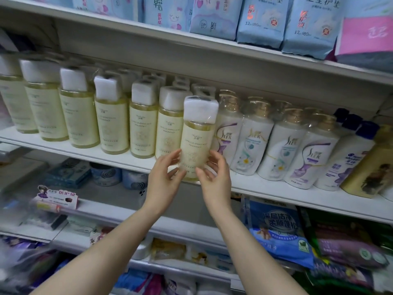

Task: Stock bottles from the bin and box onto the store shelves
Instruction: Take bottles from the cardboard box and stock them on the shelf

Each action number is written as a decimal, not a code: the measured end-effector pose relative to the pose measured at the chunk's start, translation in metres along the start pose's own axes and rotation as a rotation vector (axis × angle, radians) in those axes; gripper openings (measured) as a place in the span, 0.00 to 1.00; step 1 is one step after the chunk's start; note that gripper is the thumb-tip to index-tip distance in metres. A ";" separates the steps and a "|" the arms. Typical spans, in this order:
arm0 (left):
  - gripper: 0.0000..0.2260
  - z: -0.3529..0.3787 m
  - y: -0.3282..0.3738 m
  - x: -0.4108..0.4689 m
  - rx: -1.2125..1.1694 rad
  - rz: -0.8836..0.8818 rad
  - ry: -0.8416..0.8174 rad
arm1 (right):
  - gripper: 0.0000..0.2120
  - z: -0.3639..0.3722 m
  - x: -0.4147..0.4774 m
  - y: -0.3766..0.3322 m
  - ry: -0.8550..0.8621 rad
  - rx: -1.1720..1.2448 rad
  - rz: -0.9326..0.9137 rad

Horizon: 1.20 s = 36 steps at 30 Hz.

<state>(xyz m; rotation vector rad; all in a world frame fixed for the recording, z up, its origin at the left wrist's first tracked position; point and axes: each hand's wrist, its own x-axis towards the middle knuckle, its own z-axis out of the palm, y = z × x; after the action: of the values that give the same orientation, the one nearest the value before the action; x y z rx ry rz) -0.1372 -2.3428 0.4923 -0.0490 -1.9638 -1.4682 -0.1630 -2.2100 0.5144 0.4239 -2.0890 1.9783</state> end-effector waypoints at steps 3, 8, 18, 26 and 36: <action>0.28 0.003 0.000 -0.011 0.125 0.098 -0.051 | 0.26 0.006 -0.012 0.001 0.044 -0.122 -0.122; 0.33 0.004 -0.004 -0.009 0.282 0.189 -0.089 | 0.31 0.017 -0.005 0.005 0.123 -0.260 -0.192; 0.37 0.006 -0.012 0.011 0.416 0.218 -0.145 | 0.35 0.030 0.020 0.018 0.206 -0.460 -0.217; 0.37 0.010 -0.019 0.024 0.417 0.225 -0.162 | 0.34 0.033 0.031 0.022 0.238 -0.489 -0.218; 0.38 0.012 -0.022 0.031 0.427 0.216 -0.178 | 0.34 0.037 0.038 0.024 0.248 -0.508 -0.208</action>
<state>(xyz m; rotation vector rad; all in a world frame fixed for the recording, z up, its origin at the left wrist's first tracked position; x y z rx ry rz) -0.1762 -2.3512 0.4884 -0.2020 -2.2973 -0.9140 -0.2064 -2.2473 0.5034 0.2647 -2.1759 1.2522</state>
